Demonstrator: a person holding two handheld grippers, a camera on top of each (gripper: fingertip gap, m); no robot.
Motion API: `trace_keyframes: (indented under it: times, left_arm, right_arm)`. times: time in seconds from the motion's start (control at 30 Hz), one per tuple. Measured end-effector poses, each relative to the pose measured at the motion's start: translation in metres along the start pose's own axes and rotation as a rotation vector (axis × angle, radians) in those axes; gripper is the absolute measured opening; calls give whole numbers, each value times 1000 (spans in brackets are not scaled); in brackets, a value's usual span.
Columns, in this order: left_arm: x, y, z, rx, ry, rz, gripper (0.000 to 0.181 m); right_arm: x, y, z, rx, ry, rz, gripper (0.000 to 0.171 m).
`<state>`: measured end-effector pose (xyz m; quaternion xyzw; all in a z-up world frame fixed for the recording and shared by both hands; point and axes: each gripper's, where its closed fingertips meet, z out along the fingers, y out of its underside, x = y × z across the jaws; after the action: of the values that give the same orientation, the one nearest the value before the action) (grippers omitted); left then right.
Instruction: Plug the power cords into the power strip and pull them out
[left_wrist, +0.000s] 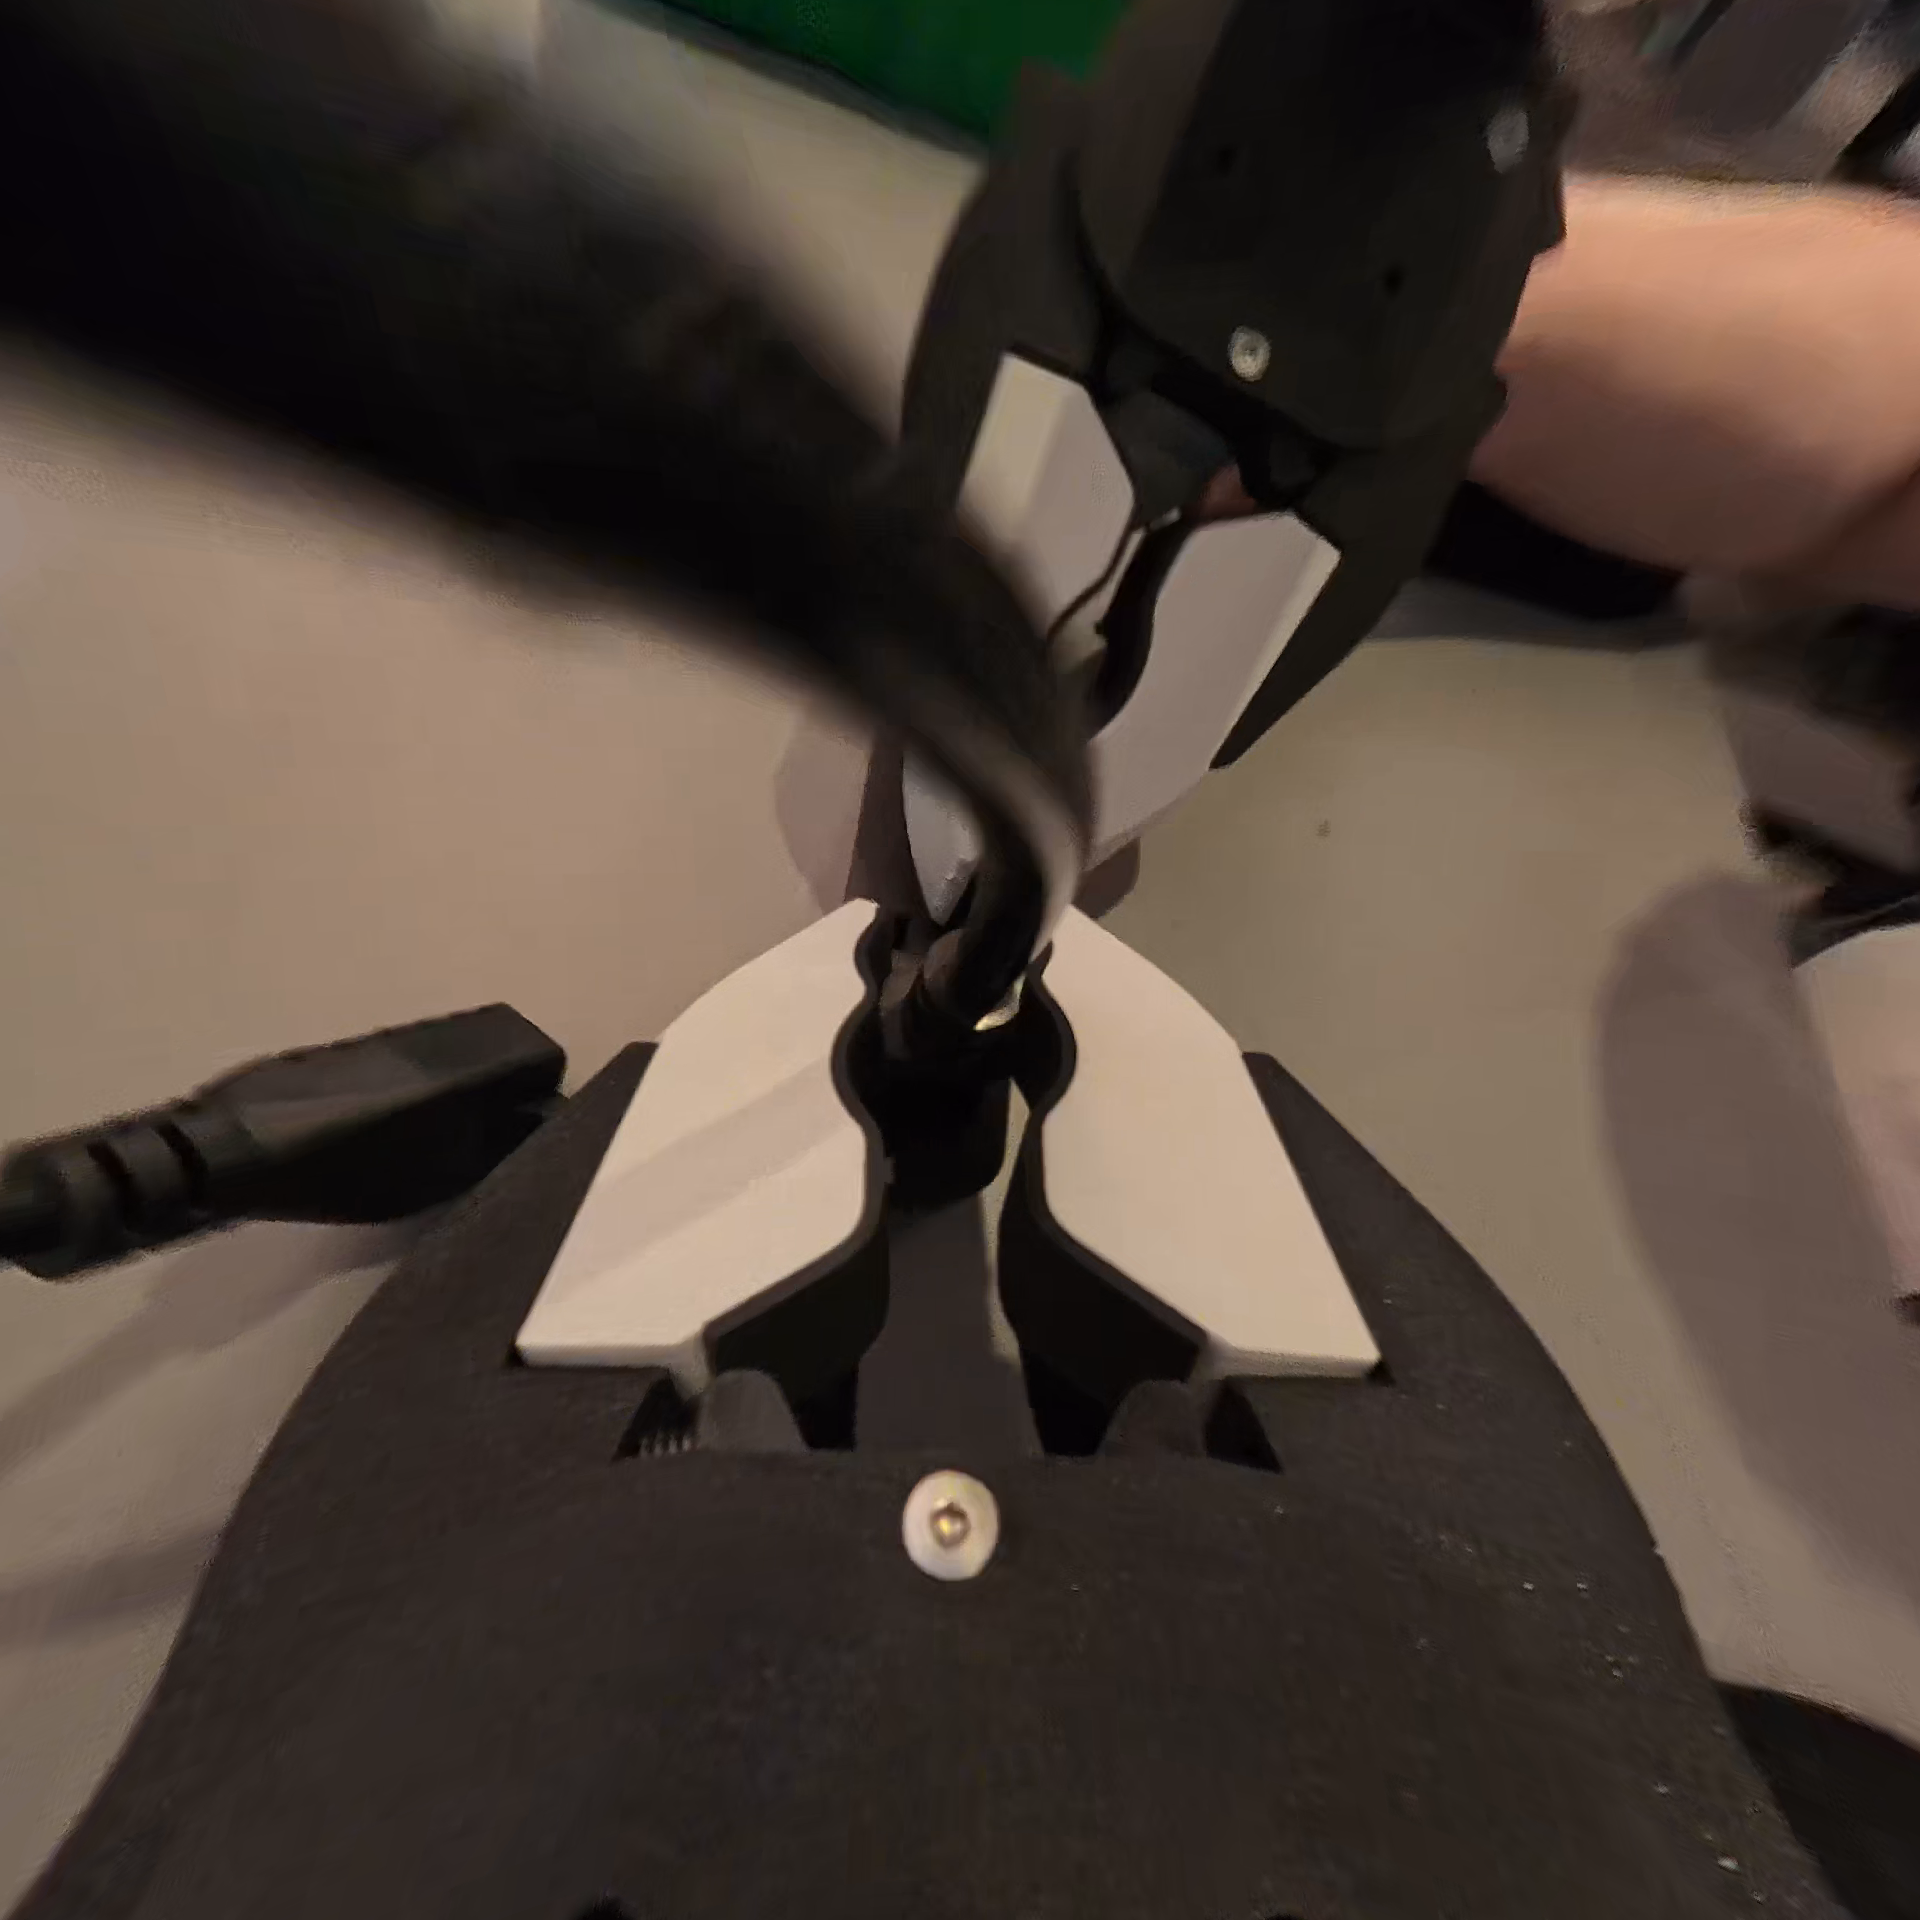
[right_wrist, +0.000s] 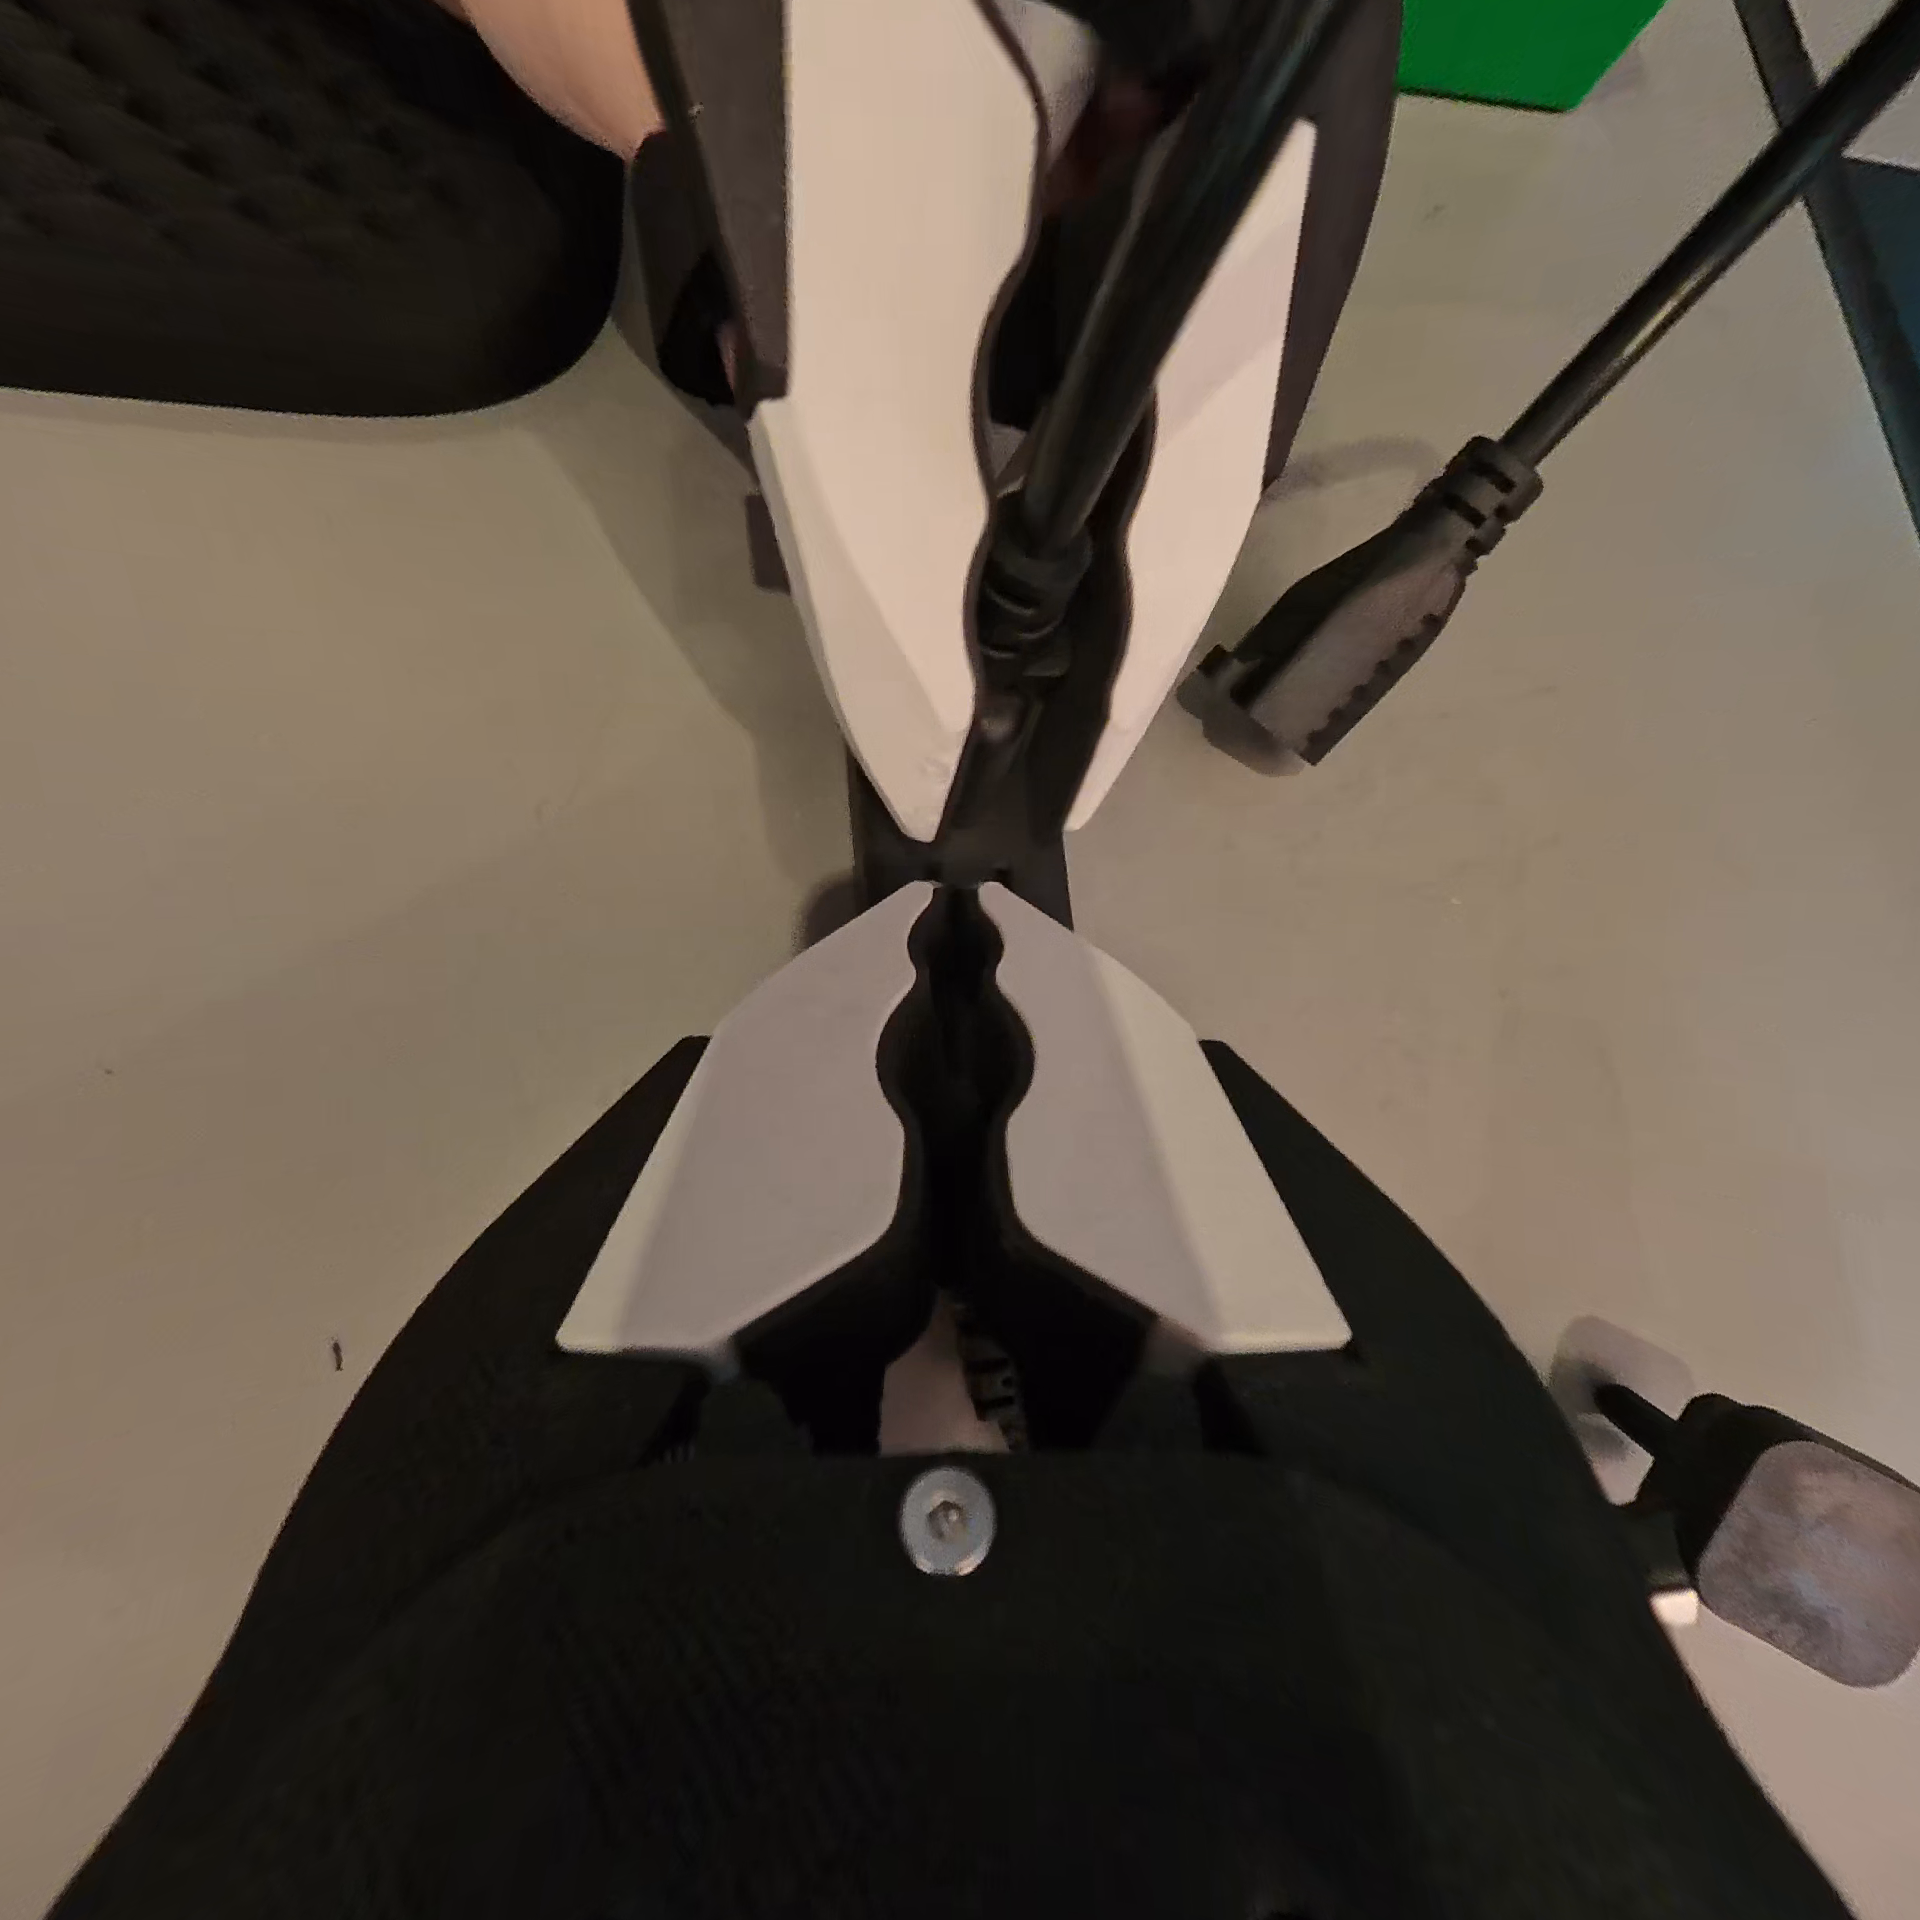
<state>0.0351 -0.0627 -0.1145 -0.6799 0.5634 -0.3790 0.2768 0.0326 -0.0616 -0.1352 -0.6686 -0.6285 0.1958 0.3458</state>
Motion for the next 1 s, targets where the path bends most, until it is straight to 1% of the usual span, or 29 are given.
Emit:
trace_keyframes:
  times: [0.07,0.13,0.23,0.27,0.47,0.5,0.53,0.57,0.63,0.67,0.8,0.9,0.93,1.0]
  left_arm:
    - [1,2,0,-51,-57,128,19]
    - [0,3,0,-79,-90,157,19]
    - [0,4,0,-168,-218,333,18]
    - [2,3,1,-179,-239,376,17]
    - [11,2,1,-189,-244,472,16]
    - [10,2,1,-168,-229,452,15]
    - [7,2,1,-135,-197,382,15]
    - [3,0,0,-94,-168,278,14]
    - [3,-4,-1,-6,-22,47,14]
    - [2,-5,-2,25,14,-9,14]
    - [-1,-8,-3,56,41,-77,14]
    - [-2,-14,-4,111,119,-230,16]
    - [-1,-14,-4,113,128,-220,16]
    - [1,-10,-3,58,64,-110,15]
  right_arm:
    - [-2,0,0,6,-8,-17,7]
    - [-2,0,0,6,-11,-19,7]
    - [-4,-1,0,10,-19,-26,7]
    - [-5,-1,-1,15,-24,-28,7]
    - [-5,-3,0,32,-29,-19,6]
    - [-4,-3,0,24,-24,-23,6]
    - [-4,-2,1,15,-18,-26,6]
    - [-4,-2,1,12,-20,-28,6]
    - [-3,-3,1,12,-5,-29,6]
    - [-3,-3,2,11,1,-26,6]
    - [0,-4,2,13,9,-18,6]
    - [2,-4,2,20,16,-8,6]
    - [2,-4,2,19,16,-7,6]
    - [0,-4,2,15,13,-13,6]
